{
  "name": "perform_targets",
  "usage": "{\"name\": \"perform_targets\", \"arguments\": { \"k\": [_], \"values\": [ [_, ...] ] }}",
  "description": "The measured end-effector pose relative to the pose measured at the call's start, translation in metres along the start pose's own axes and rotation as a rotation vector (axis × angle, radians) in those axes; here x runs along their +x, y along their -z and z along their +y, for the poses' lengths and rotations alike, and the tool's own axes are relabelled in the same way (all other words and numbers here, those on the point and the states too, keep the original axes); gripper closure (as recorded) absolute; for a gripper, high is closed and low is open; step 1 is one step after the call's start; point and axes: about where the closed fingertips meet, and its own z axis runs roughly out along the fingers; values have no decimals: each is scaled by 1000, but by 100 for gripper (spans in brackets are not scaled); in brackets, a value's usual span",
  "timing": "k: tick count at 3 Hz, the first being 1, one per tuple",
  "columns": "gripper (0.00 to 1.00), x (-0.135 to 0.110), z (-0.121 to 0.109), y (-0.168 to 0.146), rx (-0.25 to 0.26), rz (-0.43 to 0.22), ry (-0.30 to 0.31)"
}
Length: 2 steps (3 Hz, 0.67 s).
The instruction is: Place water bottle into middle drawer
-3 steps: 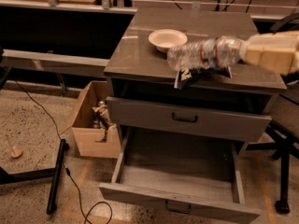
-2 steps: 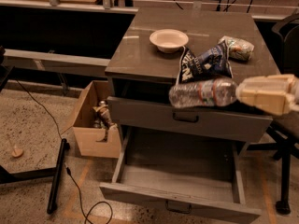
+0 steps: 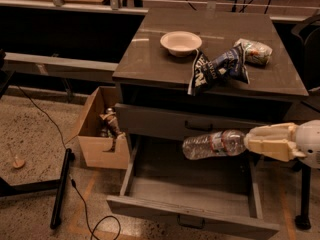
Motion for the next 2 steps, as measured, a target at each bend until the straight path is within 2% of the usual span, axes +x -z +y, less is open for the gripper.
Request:
{"name": "perform_targets", "arguments": {
  "k": [1,2],
  "values": [
    [100,45,4,-28,-52,54,-24],
    [100,47,5,-29,-56,57,-27]
  ]
}}
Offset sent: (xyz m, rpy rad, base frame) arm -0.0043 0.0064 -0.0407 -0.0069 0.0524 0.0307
